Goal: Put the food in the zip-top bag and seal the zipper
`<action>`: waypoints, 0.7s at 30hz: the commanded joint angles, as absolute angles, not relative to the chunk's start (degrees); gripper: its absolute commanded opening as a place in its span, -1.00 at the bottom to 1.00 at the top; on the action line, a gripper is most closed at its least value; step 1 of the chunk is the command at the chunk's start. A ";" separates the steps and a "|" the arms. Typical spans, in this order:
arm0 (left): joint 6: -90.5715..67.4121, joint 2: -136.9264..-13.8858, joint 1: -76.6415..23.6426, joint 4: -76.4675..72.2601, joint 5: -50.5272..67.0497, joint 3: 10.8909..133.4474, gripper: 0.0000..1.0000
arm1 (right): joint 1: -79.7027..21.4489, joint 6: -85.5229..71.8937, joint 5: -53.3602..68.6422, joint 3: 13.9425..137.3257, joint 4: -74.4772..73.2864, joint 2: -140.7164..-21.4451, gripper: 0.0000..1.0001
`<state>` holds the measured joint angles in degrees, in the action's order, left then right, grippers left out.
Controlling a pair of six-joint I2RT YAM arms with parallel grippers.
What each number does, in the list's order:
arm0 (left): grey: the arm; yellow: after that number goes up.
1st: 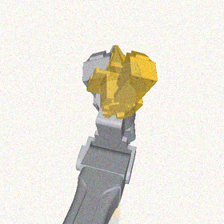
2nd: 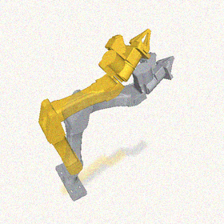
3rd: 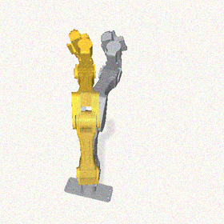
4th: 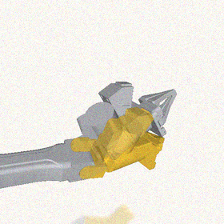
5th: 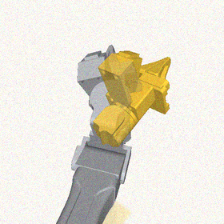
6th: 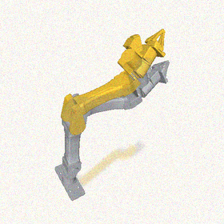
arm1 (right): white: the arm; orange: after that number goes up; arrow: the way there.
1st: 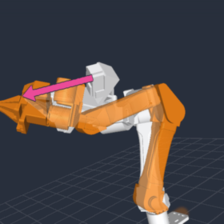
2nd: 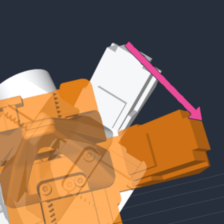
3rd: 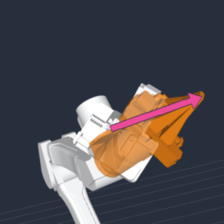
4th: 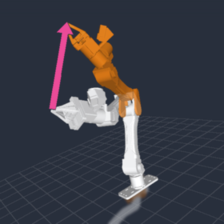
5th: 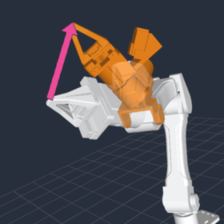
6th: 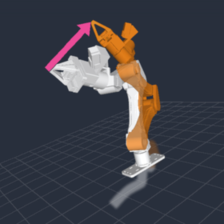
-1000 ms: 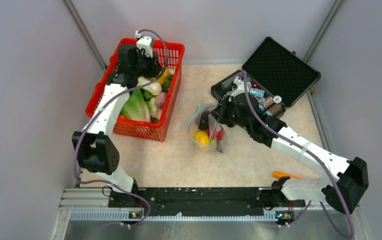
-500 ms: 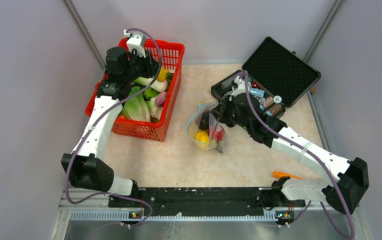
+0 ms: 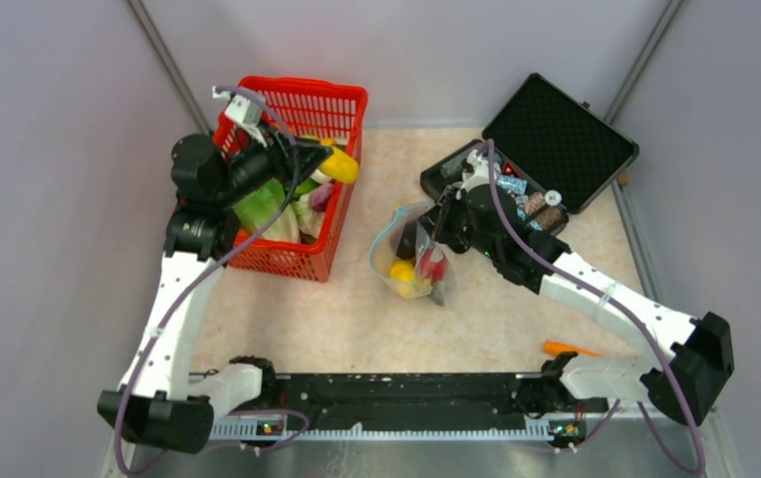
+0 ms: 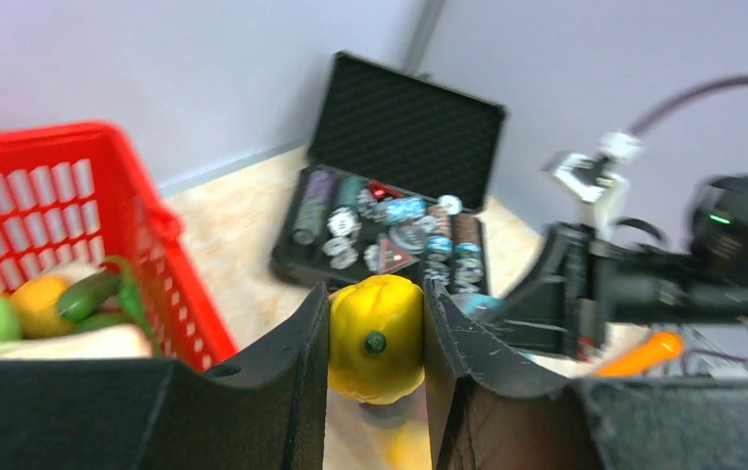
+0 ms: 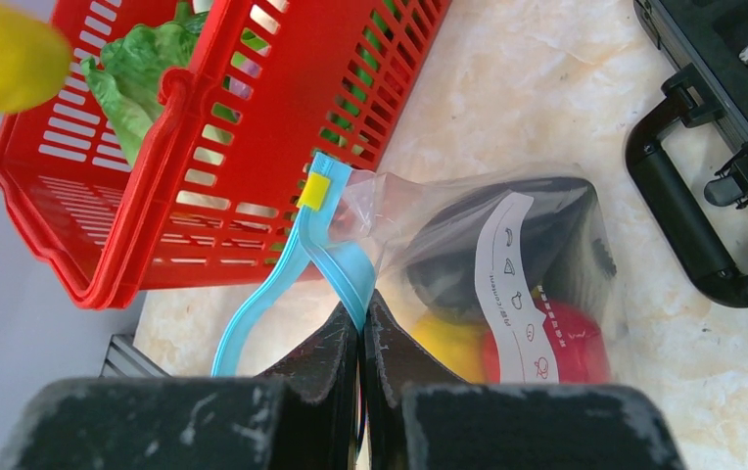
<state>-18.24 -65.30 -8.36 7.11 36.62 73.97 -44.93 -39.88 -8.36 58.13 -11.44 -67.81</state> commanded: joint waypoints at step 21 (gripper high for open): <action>-28.92 -61.46 -25.91 -9.29 48.34 52.43 -1.00 | -44.82 -40.96 -7.35 59.31 -6.85 -69.50 -0.97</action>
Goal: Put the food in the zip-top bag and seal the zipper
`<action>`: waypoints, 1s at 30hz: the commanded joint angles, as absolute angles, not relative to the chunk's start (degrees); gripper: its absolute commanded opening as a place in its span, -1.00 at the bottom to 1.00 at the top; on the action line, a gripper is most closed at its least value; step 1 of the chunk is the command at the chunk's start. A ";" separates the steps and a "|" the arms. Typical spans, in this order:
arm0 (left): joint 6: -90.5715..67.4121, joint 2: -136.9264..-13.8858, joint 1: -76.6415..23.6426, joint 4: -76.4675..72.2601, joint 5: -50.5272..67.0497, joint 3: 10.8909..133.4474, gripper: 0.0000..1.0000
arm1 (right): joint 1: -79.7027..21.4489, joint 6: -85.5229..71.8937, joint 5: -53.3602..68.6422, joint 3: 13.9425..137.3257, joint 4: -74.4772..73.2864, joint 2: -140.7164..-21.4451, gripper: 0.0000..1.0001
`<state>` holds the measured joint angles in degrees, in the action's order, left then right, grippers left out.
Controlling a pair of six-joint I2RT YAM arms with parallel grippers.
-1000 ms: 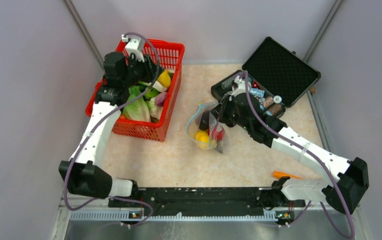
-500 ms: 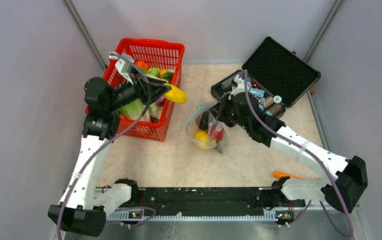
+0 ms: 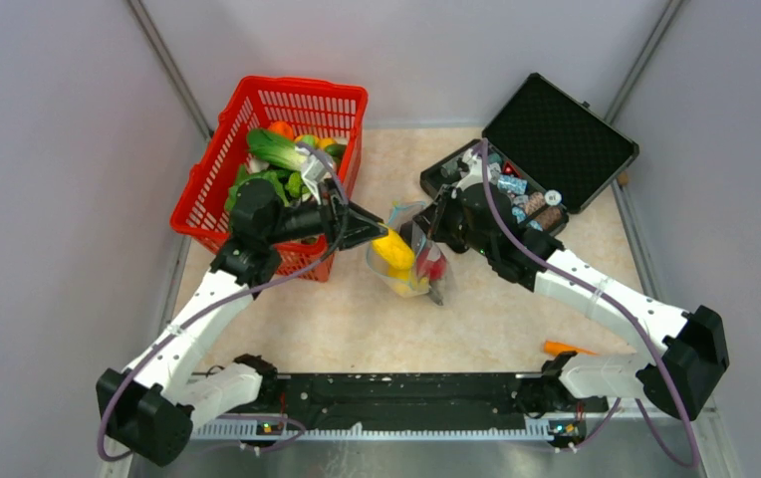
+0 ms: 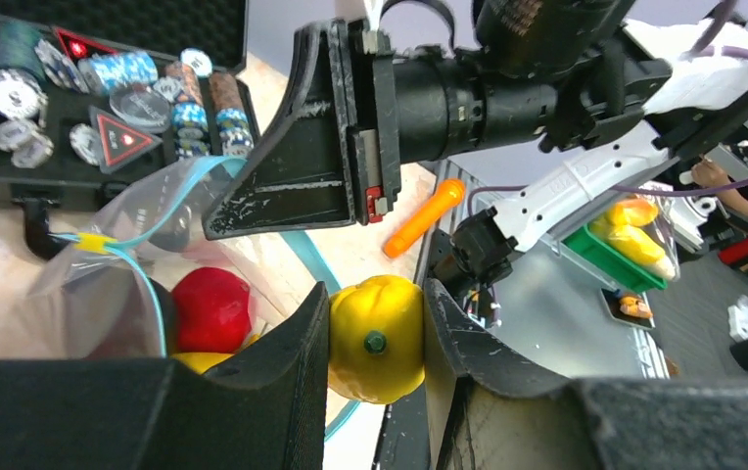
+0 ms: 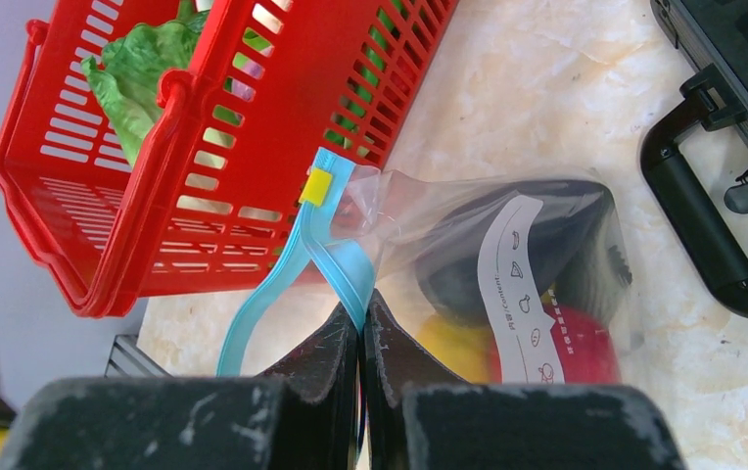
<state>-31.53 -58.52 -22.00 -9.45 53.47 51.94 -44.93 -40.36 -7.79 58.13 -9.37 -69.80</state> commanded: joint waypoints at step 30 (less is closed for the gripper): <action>-0.95 -69.85 -42.14 -1.13 24.00 54.71 -0.53 | -44.82 -40.61 -7.64 58.99 -6.32 -67.33 -0.96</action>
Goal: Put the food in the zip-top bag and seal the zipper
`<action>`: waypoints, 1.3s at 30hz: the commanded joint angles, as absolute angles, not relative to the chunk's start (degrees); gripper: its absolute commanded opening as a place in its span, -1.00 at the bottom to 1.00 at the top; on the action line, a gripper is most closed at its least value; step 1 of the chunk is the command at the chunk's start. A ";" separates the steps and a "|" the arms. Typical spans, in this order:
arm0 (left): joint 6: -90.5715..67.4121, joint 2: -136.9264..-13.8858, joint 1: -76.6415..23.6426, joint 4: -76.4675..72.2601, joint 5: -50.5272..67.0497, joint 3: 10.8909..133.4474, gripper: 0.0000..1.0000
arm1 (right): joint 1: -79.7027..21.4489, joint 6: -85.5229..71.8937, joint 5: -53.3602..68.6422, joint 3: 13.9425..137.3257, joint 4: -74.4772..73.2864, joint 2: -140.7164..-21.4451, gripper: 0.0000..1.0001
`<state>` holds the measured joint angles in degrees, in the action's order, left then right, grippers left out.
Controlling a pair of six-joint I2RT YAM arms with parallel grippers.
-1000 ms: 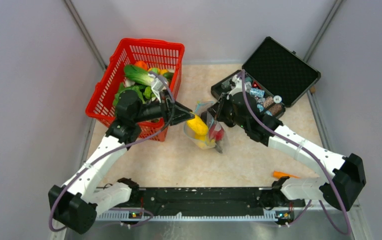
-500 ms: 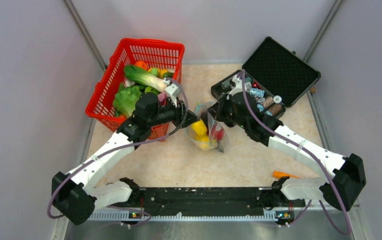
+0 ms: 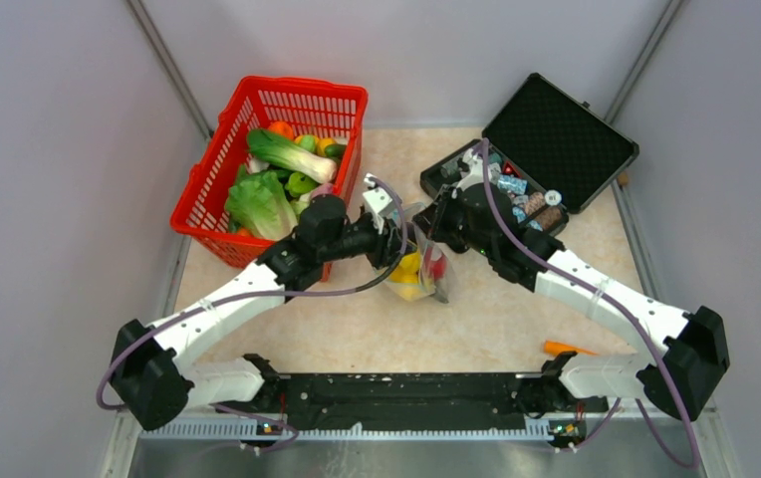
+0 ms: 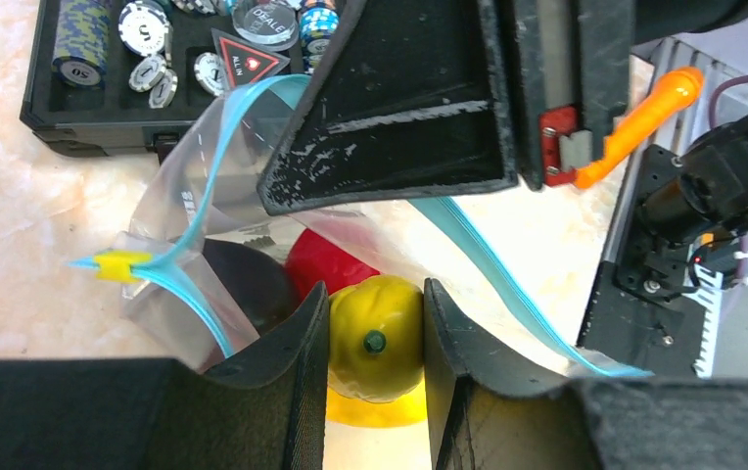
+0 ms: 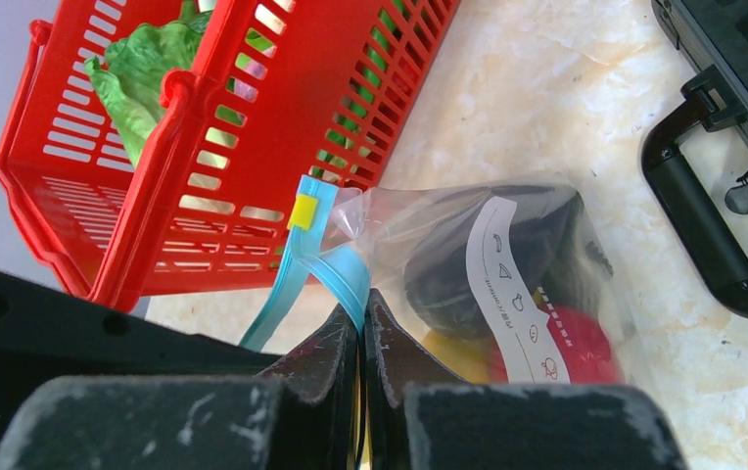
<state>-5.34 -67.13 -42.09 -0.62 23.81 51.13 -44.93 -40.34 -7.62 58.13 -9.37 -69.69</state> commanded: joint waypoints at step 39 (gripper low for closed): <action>-7.05 -56.94 -26.41 14.16 -10.95 59.48 0.97 | -49.04 -35.90 -17.85 58.28 -8.86 -64.00 -0.92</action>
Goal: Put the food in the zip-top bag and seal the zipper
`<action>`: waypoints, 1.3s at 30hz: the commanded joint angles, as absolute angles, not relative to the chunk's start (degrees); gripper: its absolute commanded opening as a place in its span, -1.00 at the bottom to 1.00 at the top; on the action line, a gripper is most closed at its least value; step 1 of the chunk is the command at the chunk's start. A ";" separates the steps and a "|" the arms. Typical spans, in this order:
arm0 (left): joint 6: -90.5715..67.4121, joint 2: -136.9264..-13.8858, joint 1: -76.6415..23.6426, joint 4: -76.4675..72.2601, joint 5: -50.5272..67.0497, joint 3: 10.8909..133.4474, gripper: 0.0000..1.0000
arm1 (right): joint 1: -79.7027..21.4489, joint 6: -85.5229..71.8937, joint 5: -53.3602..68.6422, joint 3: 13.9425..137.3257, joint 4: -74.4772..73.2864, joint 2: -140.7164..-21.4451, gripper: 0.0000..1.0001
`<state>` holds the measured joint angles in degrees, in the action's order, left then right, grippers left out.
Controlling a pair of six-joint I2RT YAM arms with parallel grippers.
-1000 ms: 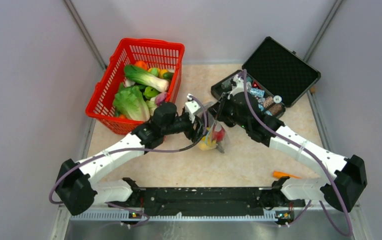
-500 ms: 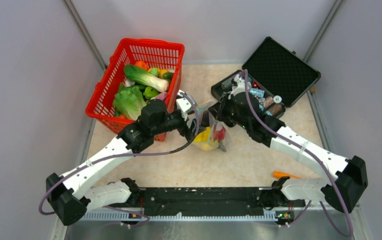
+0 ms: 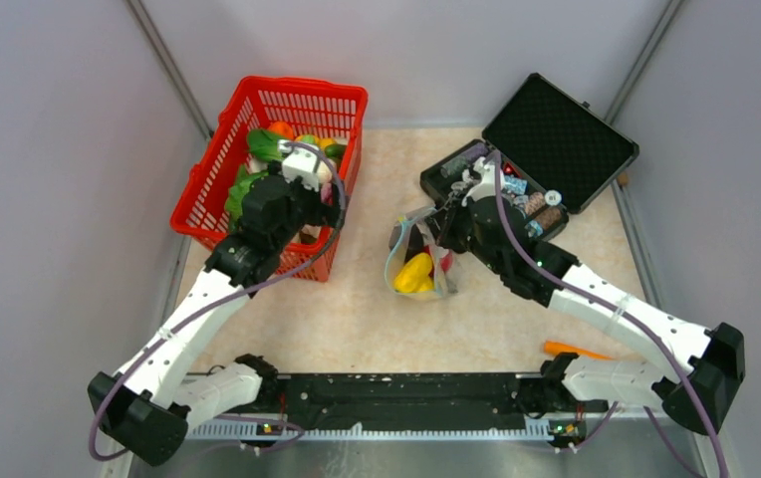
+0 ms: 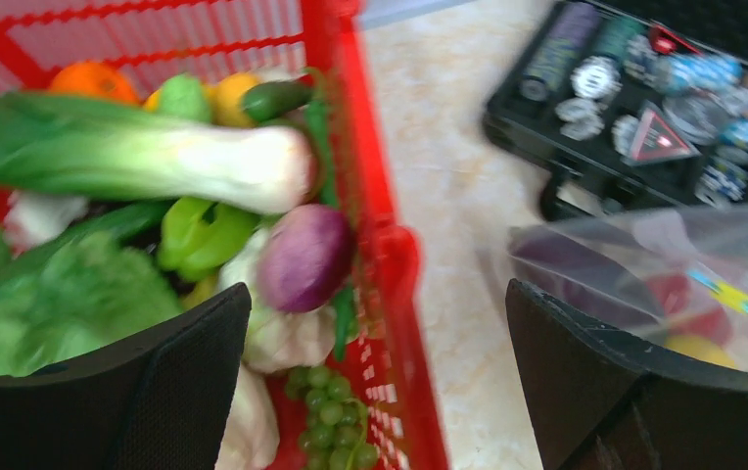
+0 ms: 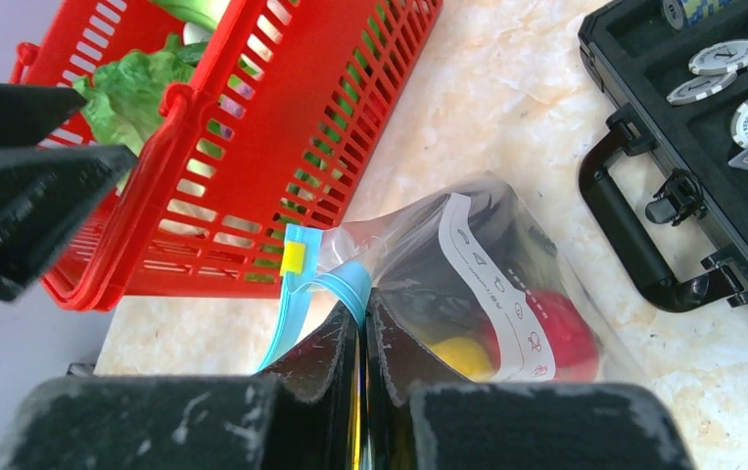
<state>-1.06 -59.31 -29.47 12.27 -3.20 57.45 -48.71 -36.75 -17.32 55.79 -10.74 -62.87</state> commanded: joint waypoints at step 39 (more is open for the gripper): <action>-20.97 -83.53 1.64 8.59 35.37 69.20 0.52 | -48.67 -35.29 -18.28 56.98 -7.84 -62.40 -0.87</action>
<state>-19.53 -83.13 3.03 17.93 16.40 66.96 -48.71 -35.99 -17.43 55.92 -10.68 -64.31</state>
